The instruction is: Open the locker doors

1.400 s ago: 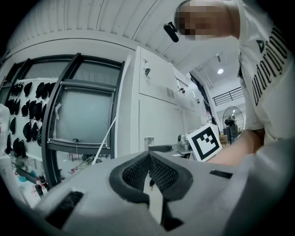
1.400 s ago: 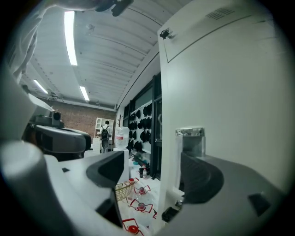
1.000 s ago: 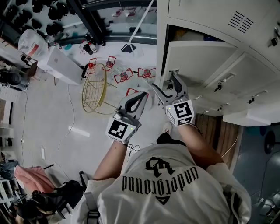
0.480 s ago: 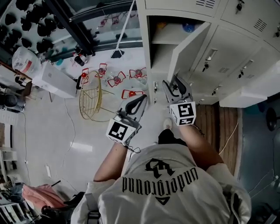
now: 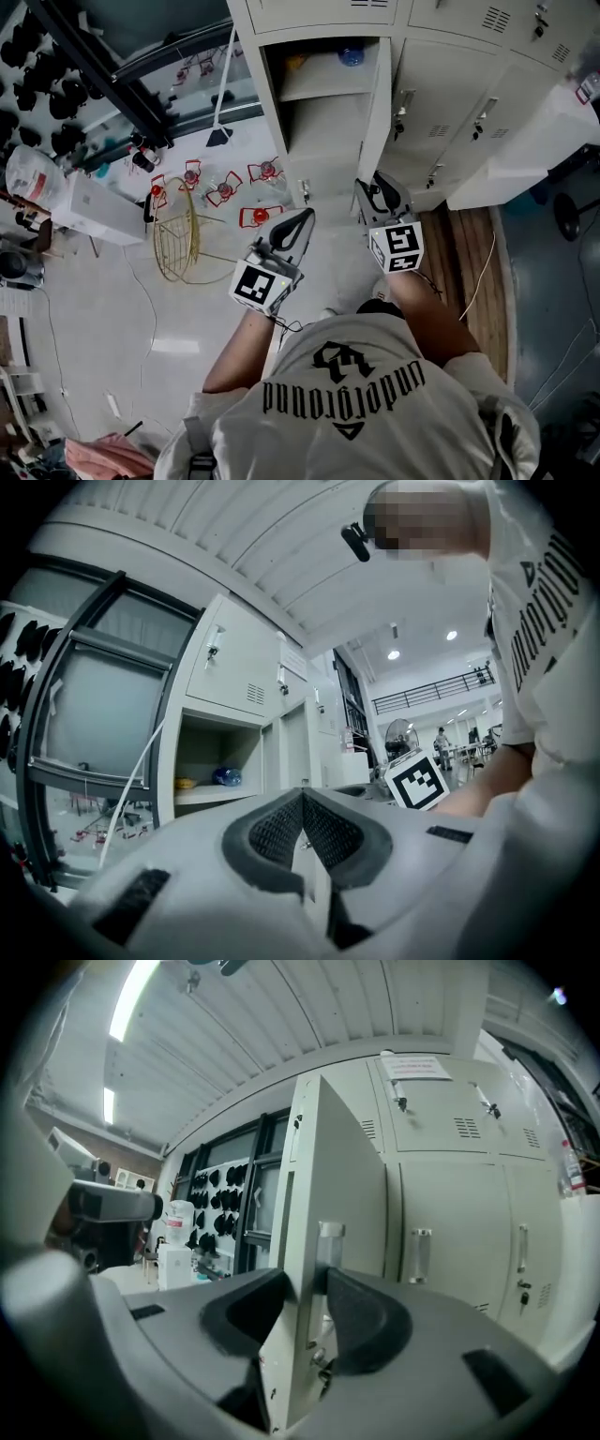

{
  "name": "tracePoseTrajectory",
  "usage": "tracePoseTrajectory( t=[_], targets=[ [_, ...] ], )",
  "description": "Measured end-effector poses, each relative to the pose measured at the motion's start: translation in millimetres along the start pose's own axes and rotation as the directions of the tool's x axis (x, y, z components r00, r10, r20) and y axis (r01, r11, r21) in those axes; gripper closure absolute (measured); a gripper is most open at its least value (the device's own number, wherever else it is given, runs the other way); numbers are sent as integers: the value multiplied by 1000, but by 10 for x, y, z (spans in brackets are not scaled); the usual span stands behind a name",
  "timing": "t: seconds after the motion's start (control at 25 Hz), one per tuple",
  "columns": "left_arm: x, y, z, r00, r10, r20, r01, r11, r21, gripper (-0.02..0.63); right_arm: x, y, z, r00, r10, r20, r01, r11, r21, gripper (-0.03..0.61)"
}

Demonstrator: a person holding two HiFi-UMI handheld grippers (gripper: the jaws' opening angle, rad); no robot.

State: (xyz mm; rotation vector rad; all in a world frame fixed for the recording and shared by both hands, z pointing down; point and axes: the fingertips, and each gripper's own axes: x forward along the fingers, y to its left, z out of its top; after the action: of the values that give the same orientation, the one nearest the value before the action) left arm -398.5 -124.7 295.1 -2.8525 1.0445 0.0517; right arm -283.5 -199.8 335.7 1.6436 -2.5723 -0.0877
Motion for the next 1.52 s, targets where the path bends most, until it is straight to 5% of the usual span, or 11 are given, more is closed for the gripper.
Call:
tracePoseTrajectory(
  t=[0.36,0.88,1.52],
  targets=[
    [614,-374,80,997,-76,9,76,997,17,607,-469,-635,-98,999,-46,-1,46,999,-1,459],
    [1494,-853,80,999,-38,-10,38,999,5,607,-663,-1644,-198,1000,6,-9,-6,999,38,488],
    [1550,-1009,136,999,29,-22,-28,1000,7,607,-677,-1651,-144,996,91,1,-91,995,41,451]
  ],
)
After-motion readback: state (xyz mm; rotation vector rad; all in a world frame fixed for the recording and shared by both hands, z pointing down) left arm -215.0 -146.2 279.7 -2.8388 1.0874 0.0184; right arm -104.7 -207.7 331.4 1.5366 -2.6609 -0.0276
